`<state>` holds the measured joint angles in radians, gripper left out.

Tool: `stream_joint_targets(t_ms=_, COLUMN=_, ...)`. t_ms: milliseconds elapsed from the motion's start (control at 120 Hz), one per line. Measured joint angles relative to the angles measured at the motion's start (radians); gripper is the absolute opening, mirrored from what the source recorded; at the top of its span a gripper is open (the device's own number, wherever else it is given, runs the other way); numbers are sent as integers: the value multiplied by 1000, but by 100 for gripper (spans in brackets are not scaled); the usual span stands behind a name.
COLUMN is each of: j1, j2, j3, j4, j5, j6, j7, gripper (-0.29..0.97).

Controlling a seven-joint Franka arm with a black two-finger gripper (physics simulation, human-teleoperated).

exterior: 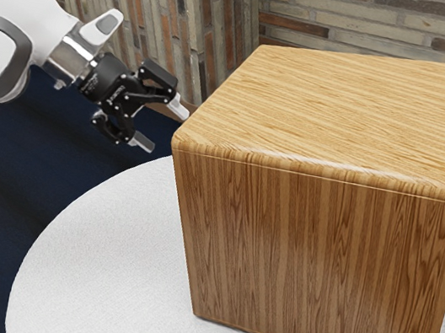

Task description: Pull the drawer handle with one arm to open the drawer

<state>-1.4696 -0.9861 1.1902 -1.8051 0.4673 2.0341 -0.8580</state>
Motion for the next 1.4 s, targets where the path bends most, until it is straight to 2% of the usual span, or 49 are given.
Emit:
stream_joint_targets(t_ms=292, j1=-25, j2=4, j3=14, j4=4, j5=6, j6=6, j7=-5, gripper=66)
stream_joint_targets(t_ms=675, j1=5, j2=16, j3=19, j4=35, j5=10, j6=7, j7=-9, gripper=66)
stream_joint_targets(t_ms=983, j1=-119, j2=46, j3=98, j4=104, j5=28, j6=12, j7=-11, gripper=66)
stream_joint_targets(t_ms=1200, j1=-150, j2=50, j3=139, j4=104, j5=31, j6=28, j7=-12, gripper=66)
stream_joint_targets(t_ms=1400, j1=-162, j2=56, j3=143, j4=105, j5=31, j6=35, j7=-12, gripper=66)
